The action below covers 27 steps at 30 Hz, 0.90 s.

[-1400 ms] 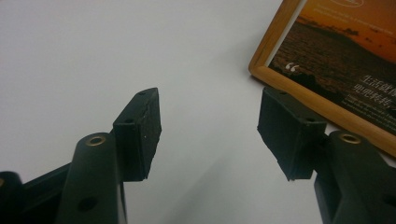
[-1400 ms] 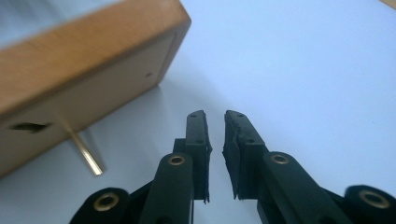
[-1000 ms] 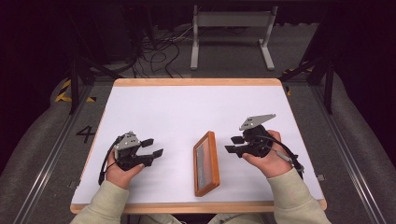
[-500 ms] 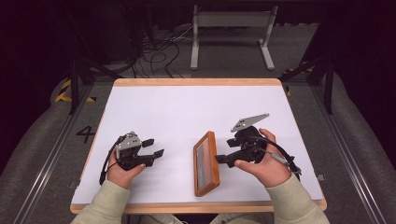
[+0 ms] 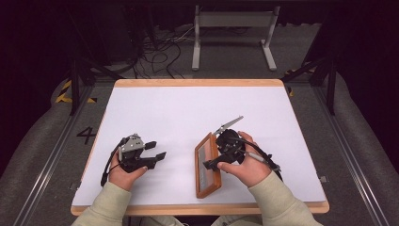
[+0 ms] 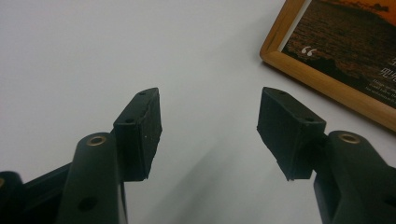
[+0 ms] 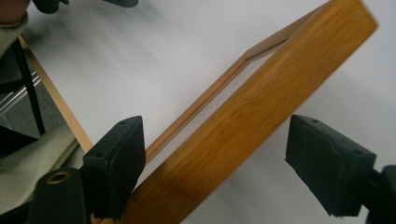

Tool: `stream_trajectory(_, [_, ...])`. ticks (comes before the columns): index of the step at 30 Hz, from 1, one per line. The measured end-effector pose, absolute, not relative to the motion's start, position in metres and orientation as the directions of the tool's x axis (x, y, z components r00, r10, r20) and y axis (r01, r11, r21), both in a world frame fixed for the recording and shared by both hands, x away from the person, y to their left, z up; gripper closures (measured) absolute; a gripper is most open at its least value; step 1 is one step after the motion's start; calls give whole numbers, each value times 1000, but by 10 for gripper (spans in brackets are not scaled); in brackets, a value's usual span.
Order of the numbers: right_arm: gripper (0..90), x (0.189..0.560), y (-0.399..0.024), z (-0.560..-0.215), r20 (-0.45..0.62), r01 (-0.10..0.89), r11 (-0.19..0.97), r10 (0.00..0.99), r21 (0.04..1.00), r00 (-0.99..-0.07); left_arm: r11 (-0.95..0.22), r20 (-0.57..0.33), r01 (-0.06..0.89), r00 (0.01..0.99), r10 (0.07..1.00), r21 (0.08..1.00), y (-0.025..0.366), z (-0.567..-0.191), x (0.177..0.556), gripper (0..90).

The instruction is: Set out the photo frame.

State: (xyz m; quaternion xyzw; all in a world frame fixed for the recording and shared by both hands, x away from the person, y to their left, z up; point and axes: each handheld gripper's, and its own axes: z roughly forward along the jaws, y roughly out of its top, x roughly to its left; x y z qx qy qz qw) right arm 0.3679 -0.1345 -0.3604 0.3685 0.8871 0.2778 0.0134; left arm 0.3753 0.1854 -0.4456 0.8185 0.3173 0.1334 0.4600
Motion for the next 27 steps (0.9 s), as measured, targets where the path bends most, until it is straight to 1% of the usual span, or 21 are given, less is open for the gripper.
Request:
stream_trajectory(3, [209, 371, -128, -367, 189, 652, 585, 657, 483, -730, -379, -70, 397, 763, 643, 836, 185, -446, 375, 402])
stream_trajectory(6, [229, 374, -122, -374, 201, 669, 598, 661, 442, -723, -382, -69, 394, 766, 639, 836, 185, -446, 376, 402])
stream_trajectory(10, [306, 376, -117, -382, 214, 679, 608, 659, 413, -721, -387, -65, 393, 767, 639, 834, 185, -446, 376, 402])
stream_trajectory(12, [369, 377, -117, -381, 244, 685, 597, 652, 418, -717, -387, -65, 393, 767, 639, 834, 185, -446, 376, 402])
stream_trajectory(14, [400, 376, -119, -381, 248, 696, 586, 663, 415, -707, -385, -67, 393, 766, 639, 835, 185, -446, 376, 402])
stream_trajectory(16, [412, 376, -119, -382, 251, 702, 581, 668, 413, -701, -382, -70, 396, 765, 640, 835, 184, -446, 375, 401])
stream_trajectory(17, [433, 375, -120, -382, 270, 719, 564, 678, 406, -684, -384, -69, 395, 766, 639, 835, 184, -446, 375, 401])
stream_trajectory(19, [448, 374, -120, -382, 280, 735, 548, 690, 400, -667, -383, -69, 393, 768, 636, 836, 184, -446, 375, 400])
stream_trajectory(24, [492, 374, -120, -384, 334, 777, 527, 704, 344, -626, -380, -72, 395, 767, 638, 836, 183, -446, 375, 396])
stream_trajectory(27, [521, 372, -118, -382, 312, 783, 527, 722, 331, -618, -373, -80, 399, 765, 639, 837, 184, -446, 376, 392])
